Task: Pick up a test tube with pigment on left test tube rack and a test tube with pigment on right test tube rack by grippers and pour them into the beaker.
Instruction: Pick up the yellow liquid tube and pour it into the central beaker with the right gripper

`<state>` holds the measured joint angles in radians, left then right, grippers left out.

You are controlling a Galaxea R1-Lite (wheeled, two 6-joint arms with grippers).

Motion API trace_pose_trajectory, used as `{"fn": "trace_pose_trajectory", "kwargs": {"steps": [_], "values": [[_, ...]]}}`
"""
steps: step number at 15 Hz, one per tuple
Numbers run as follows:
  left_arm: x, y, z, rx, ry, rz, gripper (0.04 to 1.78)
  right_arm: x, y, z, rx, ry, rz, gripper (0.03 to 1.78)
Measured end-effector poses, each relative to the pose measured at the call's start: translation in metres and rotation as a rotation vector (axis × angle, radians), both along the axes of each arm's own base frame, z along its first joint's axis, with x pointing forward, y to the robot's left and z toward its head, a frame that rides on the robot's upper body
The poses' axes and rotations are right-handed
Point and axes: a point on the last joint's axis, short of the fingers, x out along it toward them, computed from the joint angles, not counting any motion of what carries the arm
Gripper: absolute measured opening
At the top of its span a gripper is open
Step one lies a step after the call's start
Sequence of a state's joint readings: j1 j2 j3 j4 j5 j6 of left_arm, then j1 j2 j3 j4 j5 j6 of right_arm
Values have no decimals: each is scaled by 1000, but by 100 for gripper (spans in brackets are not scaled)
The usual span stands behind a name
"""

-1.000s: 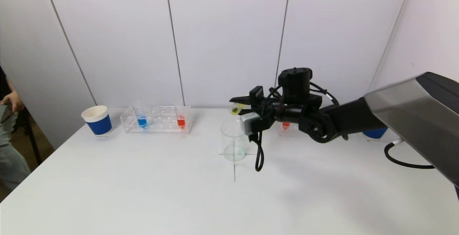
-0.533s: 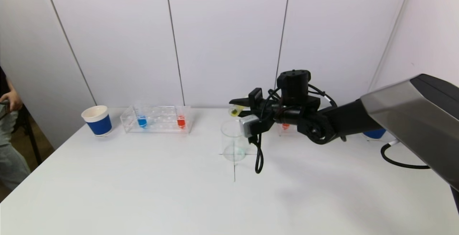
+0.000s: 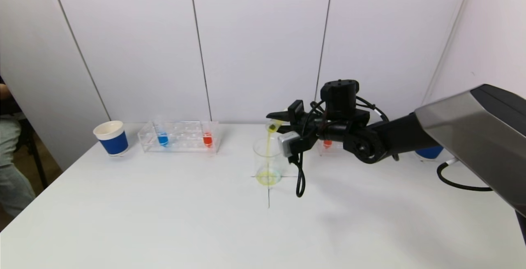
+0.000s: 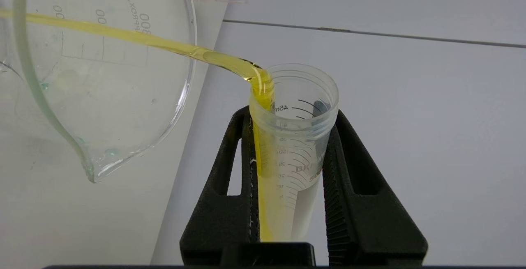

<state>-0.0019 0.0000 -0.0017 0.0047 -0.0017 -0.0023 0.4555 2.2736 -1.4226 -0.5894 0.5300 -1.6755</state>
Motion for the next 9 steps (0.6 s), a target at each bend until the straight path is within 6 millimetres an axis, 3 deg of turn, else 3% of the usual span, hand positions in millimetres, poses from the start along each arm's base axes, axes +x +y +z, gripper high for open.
{"fn": "trace_pose_trajectory", "kwargs": {"steps": [9], "values": [[0,0,0,0,0,0,177,1,-3,2,-29,-40,0,50]]}}
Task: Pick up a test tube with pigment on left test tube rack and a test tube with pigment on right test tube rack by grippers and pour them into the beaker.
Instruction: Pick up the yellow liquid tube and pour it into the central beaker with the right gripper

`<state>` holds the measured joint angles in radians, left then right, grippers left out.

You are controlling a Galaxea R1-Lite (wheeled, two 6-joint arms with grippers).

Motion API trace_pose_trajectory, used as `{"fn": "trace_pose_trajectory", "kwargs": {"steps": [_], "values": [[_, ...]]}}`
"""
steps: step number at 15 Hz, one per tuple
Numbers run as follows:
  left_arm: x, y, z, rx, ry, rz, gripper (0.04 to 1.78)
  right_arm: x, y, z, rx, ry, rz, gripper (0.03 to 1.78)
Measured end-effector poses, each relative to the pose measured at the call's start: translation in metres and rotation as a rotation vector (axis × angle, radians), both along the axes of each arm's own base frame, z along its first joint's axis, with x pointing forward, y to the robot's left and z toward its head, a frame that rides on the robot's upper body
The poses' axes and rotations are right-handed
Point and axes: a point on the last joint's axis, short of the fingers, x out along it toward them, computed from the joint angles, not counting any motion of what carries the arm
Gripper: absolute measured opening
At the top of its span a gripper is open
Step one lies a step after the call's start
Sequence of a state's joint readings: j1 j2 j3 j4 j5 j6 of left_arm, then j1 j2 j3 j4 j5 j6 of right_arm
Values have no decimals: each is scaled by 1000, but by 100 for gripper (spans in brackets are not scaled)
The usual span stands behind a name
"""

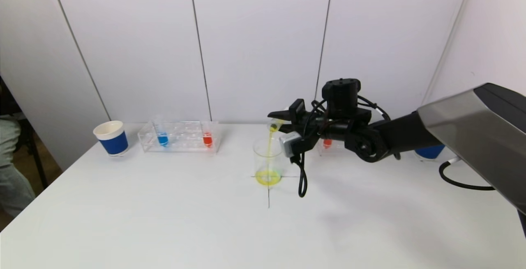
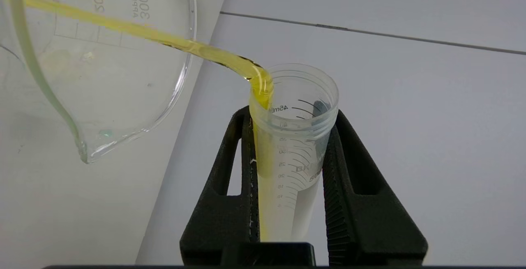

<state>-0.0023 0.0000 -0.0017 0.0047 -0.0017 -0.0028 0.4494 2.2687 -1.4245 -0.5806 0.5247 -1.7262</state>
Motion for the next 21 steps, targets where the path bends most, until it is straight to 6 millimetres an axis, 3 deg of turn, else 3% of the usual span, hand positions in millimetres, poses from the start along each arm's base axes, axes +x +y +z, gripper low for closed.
{"fn": "trace_pose_trajectory", "kwargs": {"steps": [21], "values": [[0,0,0,0,0,0,177,-3,2,7,-131,-170,-22,50]]}}
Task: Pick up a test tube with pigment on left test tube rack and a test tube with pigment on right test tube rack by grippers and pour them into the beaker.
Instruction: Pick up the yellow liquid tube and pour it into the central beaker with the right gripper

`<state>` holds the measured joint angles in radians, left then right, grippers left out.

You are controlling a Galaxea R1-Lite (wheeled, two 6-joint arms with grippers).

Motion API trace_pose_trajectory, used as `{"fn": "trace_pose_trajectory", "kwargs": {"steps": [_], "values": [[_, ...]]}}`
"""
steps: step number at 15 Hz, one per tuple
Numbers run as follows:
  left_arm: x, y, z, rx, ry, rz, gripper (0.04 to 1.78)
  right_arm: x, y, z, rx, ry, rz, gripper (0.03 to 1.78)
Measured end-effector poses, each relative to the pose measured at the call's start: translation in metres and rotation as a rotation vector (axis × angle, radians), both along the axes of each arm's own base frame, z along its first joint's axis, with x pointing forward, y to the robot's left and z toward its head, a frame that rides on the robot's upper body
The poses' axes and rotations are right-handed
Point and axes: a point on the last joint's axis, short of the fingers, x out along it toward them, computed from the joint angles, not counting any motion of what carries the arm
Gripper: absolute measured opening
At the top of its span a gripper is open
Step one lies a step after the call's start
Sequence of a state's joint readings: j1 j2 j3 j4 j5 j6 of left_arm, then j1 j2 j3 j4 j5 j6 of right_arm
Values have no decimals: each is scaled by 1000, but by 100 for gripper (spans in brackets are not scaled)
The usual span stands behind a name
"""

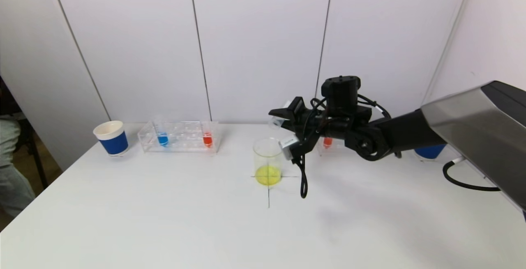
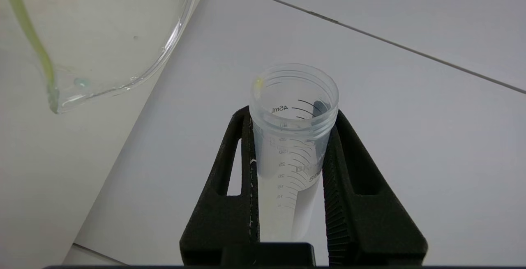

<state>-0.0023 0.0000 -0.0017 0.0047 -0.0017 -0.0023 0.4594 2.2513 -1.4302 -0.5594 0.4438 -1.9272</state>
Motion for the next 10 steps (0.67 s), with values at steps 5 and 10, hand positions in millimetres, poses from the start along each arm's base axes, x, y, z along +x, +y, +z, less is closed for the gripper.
{"fn": "trace_pose_trajectory", "kwargs": {"steps": [5,10], "values": [[0,0,0,0,0,0,177,-2,1,2,-21,-22,1,50],[0,0,0,0,0,0,177,-4,4,2,-27,-20,7,50]]}}
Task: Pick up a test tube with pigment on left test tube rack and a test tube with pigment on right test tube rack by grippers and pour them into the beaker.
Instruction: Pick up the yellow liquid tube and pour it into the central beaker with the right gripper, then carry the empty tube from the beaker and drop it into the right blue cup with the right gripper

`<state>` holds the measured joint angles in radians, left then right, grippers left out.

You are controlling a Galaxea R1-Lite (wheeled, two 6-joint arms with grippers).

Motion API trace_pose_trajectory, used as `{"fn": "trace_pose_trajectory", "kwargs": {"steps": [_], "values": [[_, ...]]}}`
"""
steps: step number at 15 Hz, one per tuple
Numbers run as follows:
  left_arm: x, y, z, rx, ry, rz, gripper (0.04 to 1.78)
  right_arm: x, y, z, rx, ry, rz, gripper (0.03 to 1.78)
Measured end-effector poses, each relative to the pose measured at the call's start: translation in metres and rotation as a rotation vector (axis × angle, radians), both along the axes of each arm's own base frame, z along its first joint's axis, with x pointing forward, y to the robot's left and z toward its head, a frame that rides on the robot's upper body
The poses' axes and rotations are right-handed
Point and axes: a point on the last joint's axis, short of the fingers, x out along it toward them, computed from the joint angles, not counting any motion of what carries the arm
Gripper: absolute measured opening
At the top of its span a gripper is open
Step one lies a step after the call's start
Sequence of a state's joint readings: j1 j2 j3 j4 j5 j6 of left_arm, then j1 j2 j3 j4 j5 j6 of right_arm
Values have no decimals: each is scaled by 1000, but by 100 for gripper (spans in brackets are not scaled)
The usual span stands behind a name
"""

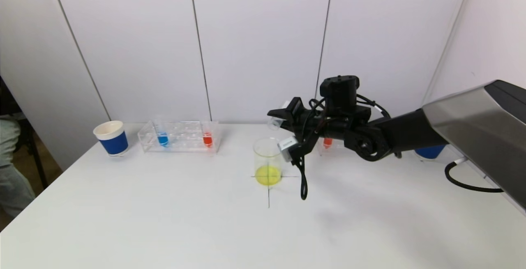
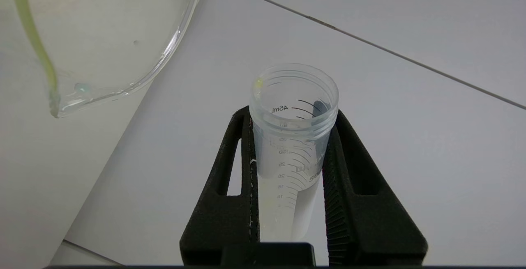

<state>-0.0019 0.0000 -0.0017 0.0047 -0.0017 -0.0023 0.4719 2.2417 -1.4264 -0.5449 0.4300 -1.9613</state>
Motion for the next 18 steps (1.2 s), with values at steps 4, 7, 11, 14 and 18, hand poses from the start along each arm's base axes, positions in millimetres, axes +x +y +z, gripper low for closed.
{"fn": "trace_pose_trajectory", "kwargs": {"steps": [4,7,11,14,18], "values": [[0,0,0,0,0,0,177,-3,5,0,1,9,11,50],[0,0,0,0,0,0,177,-6,7,1,28,54,10,50],[0,0,0,0,0,0,177,-13,12,11,149,183,-17,50],[0,0,0,0,0,0,177,-20,11,28,272,286,-71,50],[0,0,0,0,0,0,177,-30,5,59,421,363,-171,50]]}}
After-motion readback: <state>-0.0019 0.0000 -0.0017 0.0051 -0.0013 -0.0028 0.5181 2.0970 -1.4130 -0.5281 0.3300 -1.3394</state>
